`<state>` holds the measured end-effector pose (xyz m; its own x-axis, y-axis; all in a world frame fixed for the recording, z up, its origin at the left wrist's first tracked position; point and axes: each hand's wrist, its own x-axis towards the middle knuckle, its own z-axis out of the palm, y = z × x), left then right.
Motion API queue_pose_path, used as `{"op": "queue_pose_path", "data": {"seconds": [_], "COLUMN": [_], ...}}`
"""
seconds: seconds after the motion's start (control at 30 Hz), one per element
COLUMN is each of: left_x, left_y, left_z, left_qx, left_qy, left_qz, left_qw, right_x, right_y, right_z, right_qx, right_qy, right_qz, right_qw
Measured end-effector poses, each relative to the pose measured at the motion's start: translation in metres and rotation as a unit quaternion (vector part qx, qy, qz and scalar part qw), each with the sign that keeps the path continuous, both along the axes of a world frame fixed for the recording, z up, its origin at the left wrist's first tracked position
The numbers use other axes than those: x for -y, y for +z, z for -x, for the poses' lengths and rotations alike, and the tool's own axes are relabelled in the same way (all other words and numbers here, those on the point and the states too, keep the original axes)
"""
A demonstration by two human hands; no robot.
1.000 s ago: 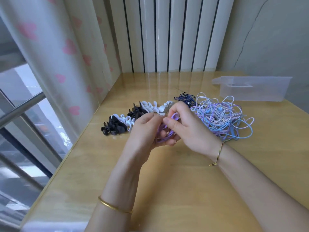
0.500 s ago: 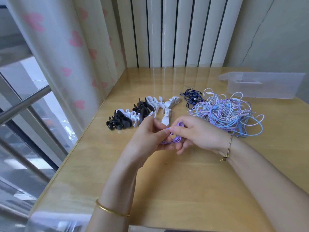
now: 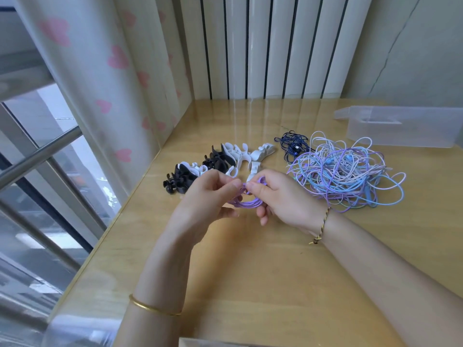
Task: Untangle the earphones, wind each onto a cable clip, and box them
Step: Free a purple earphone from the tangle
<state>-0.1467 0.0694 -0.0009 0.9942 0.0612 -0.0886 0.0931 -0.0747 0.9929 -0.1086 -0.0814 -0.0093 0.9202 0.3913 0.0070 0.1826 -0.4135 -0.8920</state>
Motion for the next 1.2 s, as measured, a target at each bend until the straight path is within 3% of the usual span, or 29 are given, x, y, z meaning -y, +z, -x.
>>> {"op": "queue_pose_path", "data": {"seconds": [0.07, 0.17, 0.3, 0.47, 0.73, 0.83, 1.03, 1.2], "left_x": [-0.011, -0.030, -0.030, -0.009, 0.013, 0.018, 0.029, 0.045], "left_y": [0.002, 0.006, 0.004, 0.001, 0.005, 0.009, 0.016, -0.007], "left_z": [-0.011, -0.039, -0.068, -0.083, -0.084, -0.080, -0.048, -0.022], "left_qx": [0.024, 0.063, 0.070, 0.044, 0.008, 0.022, 0.053, -0.028], "left_qy": [0.046, 0.147, 0.085, -0.077, -0.093, -0.071, 0.026, -0.047], "left_qz": [-0.113, -0.286, -0.440, -0.558, -0.657, -0.650, -0.500, -0.464], "left_qw": [0.992, 0.945, 0.891, 0.825, 0.748, 0.756, 0.864, 0.884], "right_x": [0.004, 0.012, 0.019, 0.024, 0.031, 0.033, 0.045, 0.054], "right_y": [0.001, 0.004, 0.005, 0.006, 0.003, 0.004, 0.008, 0.004], "right_z": [-0.002, -0.003, -0.001, -0.001, -0.002, -0.001, 0.005, 0.008], "right_qx": [0.003, 0.005, 0.009, 0.008, 0.001, 0.003, 0.012, 0.006], "right_qy": [-0.021, -0.034, -0.039, -0.046, -0.048, -0.049, -0.051, -0.061], "right_qz": [0.011, 0.023, 0.050, 0.067, 0.068, 0.062, 0.055, 0.059], "right_qw": [1.000, 0.999, 0.998, 0.997, 0.997, 0.997, 0.997, 0.996]}}
